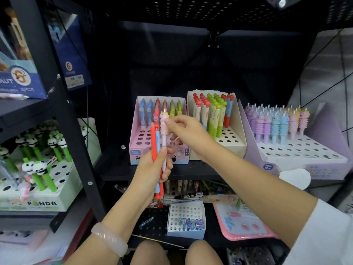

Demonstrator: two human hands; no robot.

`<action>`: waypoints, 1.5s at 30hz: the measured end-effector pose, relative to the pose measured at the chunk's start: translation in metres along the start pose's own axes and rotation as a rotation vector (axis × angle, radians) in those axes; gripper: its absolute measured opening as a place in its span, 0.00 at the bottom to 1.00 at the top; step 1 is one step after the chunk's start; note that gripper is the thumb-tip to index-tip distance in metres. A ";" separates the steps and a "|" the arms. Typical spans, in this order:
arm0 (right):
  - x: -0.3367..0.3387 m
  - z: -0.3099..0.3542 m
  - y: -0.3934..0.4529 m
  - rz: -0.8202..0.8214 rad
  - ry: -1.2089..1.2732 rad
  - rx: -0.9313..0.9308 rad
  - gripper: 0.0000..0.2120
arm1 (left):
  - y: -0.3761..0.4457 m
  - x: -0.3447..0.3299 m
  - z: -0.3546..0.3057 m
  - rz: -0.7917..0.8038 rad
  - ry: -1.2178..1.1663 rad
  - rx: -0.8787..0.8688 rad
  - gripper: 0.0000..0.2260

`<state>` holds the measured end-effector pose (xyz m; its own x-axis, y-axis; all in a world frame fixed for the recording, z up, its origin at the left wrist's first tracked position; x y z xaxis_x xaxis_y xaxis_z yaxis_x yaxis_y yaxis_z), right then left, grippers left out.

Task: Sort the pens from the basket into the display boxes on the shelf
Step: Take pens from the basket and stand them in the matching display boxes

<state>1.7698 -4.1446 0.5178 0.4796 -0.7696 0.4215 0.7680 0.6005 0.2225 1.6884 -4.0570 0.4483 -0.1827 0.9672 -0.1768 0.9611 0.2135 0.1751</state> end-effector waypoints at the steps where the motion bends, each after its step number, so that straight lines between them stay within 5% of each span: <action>1: 0.004 -0.002 -0.003 0.003 0.008 -0.001 0.12 | 0.000 -0.006 0.001 0.016 0.008 0.004 0.13; 12: 0.129 -0.017 -0.046 -0.340 0.215 0.078 0.05 | 0.014 -0.076 0.005 0.168 -0.002 0.027 0.09; 18: 0.217 -0.044 -0.075 -0.623 0.041 0.058 0.05 | 0.033 -0.119 0.004 0.182 -0.047 0.048 0.07; 27: 0.299 -0.091 -0.101 -0.798 -0.232 -0.049 0.09 | 0.063 -0.198 -0.010 0.396 0.035 -0.001 0.09; 33: 0.322 -0.109 -0.097 -0.761 -0.267 -0.082 0.02 | 0.071 -0.224 0.006 0.338 -0.118 0.123 0.05; 45: 0.314 -0.112 -0.085 -0.553 -0.478 -0.124 0.02 | 0.069 -0.225 0.011 0.359 -0.065 0.098 0.03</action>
<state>1.9024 -4.4615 0.5329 -0.2064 -0.7571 0.6199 0.8997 0.1022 0.4244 1.7985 -4.2611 0.4890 0.1796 0.9666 -0.1828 0.9775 -0.1544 0.1436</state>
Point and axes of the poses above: each hand's wrist, its own y-axis towards the middle knuckle, its own x-axis out of the back of the hand, z = x × y, the point moved 3 cm from there along y, towards the middle knuckle, and after that the axes turned 7 degrees about z, right-handed, at the moved point
